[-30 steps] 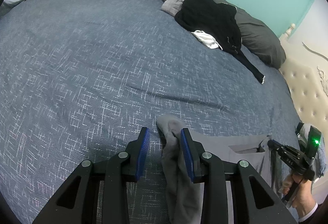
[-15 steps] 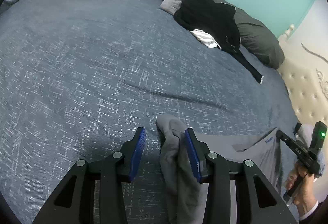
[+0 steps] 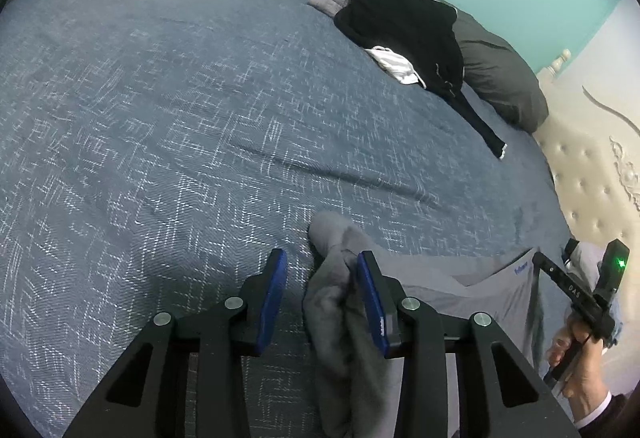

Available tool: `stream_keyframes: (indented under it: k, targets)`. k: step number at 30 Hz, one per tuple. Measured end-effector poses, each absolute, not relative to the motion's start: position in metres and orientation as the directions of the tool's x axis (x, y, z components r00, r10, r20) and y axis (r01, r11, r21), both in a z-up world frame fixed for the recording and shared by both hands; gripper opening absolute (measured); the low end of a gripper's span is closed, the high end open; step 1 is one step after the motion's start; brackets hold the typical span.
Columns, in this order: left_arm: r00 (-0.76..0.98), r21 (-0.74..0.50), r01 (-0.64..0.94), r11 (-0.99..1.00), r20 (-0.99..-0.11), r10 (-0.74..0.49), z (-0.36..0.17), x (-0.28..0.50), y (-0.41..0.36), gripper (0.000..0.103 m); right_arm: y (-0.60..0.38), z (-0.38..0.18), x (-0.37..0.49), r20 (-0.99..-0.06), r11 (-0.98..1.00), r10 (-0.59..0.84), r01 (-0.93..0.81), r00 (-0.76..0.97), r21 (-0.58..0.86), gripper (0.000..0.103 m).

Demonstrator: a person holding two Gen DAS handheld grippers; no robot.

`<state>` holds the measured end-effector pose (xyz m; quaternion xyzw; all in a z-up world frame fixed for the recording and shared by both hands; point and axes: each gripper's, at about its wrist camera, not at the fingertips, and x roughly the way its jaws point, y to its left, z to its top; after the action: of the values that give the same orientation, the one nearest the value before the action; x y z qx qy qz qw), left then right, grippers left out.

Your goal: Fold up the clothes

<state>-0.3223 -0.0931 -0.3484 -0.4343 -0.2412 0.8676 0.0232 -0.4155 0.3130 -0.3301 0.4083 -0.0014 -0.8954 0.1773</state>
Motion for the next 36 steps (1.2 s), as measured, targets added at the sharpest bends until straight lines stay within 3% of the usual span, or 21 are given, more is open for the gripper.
stream_keyframes:
  k: [13,36]
  targets:
    - [-0.636,-0.466,0.175,-0.867,-0.726,0.261,-0.346,-0.321,-0.096,0.04,0.32,-0.321,-0.426,-0.718,-0.955,-0.279,0.265,-0.638,0.135,0.003]
    - [-0.678,-0.66,0.213,-0.72,-0.631,0.378,-0.355,-0.326,-0.109,0.041,0.326,-0.333,-0.422,-0.738,-0.945,-0.312,0.275,-0.599,0.176,0.003]
